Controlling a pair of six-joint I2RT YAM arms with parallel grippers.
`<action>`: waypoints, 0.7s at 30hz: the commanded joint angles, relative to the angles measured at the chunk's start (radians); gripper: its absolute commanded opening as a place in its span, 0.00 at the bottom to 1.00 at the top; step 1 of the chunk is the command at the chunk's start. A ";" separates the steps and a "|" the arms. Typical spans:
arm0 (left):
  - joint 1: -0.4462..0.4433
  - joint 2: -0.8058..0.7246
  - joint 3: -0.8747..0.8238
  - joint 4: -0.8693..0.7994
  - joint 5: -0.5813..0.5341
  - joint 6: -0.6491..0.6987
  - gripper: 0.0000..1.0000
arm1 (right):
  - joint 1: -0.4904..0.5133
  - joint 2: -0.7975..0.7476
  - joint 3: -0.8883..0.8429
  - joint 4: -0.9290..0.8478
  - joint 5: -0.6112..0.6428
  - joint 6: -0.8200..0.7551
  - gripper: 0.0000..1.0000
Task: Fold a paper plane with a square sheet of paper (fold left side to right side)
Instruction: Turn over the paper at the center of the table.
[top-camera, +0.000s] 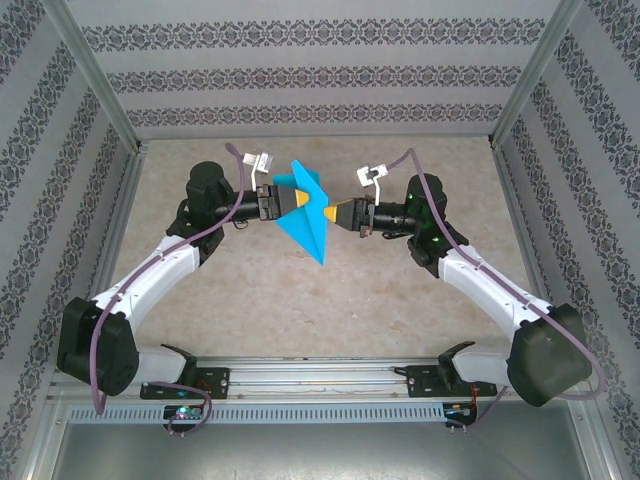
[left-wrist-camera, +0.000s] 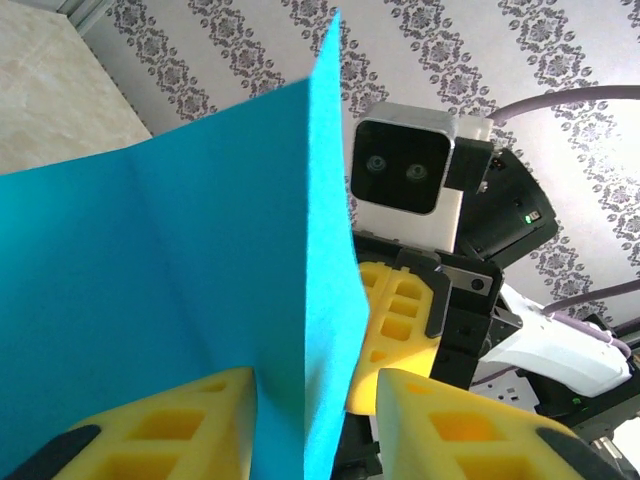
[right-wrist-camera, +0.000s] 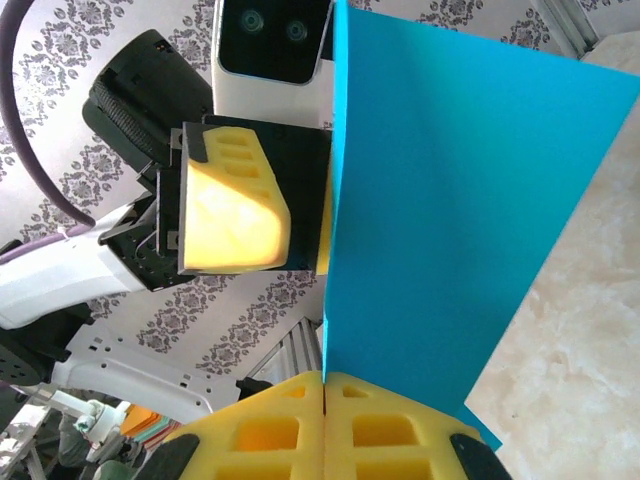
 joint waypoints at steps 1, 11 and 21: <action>-0.011 -0.010 0.035 0.000 -0.006 0.044 0.30 | 0.009 -0.001 0.016 0.047 -0.009 0.010 0.01; -0.012 -0.033 0.033 -0.025 -0.053 0.067 0.06 | -0.015 -0.027 0.002 0.030 0.018 0.025 0.16; -0.010 -0.028 0.033 0.026 -0.071 0.049 0.02 | -0.090 -0.183 -0.132 -0.092 0.141 0.022 0.68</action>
